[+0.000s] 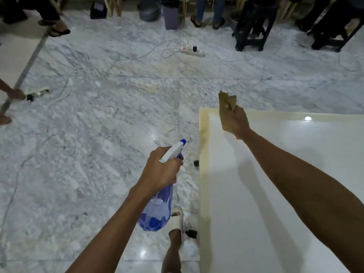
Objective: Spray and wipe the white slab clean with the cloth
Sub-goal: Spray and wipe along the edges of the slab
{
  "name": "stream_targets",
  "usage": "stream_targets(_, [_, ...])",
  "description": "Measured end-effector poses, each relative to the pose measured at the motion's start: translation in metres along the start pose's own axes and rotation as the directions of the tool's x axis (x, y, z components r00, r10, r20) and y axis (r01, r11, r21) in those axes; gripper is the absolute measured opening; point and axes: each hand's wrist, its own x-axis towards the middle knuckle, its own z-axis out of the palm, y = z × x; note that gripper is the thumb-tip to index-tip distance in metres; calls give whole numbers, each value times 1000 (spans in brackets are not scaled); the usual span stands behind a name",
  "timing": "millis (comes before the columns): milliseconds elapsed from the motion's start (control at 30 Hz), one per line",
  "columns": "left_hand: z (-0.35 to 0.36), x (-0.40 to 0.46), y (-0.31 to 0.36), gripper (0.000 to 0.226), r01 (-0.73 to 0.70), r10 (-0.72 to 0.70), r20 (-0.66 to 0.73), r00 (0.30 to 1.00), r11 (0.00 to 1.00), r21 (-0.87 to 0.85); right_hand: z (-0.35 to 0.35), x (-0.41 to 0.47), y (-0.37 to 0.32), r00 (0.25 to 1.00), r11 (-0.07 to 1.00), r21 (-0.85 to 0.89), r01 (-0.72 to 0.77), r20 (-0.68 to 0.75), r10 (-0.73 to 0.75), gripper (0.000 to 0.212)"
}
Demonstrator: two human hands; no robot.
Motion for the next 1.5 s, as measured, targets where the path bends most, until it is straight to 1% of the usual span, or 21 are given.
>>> stream_targets(67, [-11,32,-2,13,-16,16,23,1000,999,28,21,48,3,984,961,-213,175,37,-171,38])
stream_targets(100, [-14,47,-4,14,-25,24,32,999,999,45,34,69,11,974,912,-343,225,93,-206,40])
stream_targets(133, [-16,60,-6,15,-36,34,37,999,997,63,49,84,23,969,854,-460,243,159,-191,43])
stream_targets(200, [-19,81,-8,16,-61,56,55,997,993,96,79,98,50,955,734,-638,230,293,-45,54])
stream_targets(233, [-20,90,-9,16,-64,58,62,996,993,100,93,97,61,950,658,-713,242,311,-13,60])
stream_targets(267, [-20,97,-10,15,-57,51,68,996,994,96,104,98,76,954,594,-766,247,299,-10,64])
stream_targets(300, [-20,103,-11,15,-47,40,75,996,995,90,111,96,84,962,554,-796,243,271,-32,65])
stream_targets(500, [-4,113,-16,16,9,-20,109,994,994,107,112,85,90,957,525,-800,289,245,-155,62])
stream_targets(600, [6,109,-16,15,18,-30,110,993,994,111,112,74,100,941,487,-805,339,283,-187,62])
stream_targets(700, [15,98,-15,14,10,-21,117,993,995,97,107,57,108,923,491,-782,384,309,-230,70])
stream_targets(767, [21,83,-14,14,-12,2,120,993,996,88,105,44,111,922,501,-774,387,323,-213,76])
stream_targets(833, [25,66,-15,14,-33,25,111,993,997,75,105,29,115,927,504,-778,376,309,-214,76])
stream_targets(933, [32,34,-22,14,-35,30,79,996,998,56,104,2,125,923,473,-792,385,326,-204,67])
stream_targets(1033, [40,-4,-36,16,-22,20,44,999,998,57,102,-32,136,914,480,-778,405,351,-203,66])
stream_targets(1167, [54,-64,-62,20,12,-13,19,1000,999,50,101,-82,155,904,457,-780,428,362,-228,63])
stream_targets(1300, [67,-114,-88,21,70,-70,4,998,997,15,100,-132,174,901,454,-779,433,384,-200,63])
stream_targets(1400, [77,-146,-101,21,67,-67,-12,998,998,-10,94,-174,189,880,445,-760,474,397,-260,70])
stream_targets(1433, [80,-155,-104,21,61,-61,-19,998,998,-15,92,-186,194,878,445,-757,479,403,-259,72])
stream_targets(1500, [84,-172,-110,21,52,-53,-23,998,998,-21,91,-209,205,881,425,-772,473,413,-229,70])
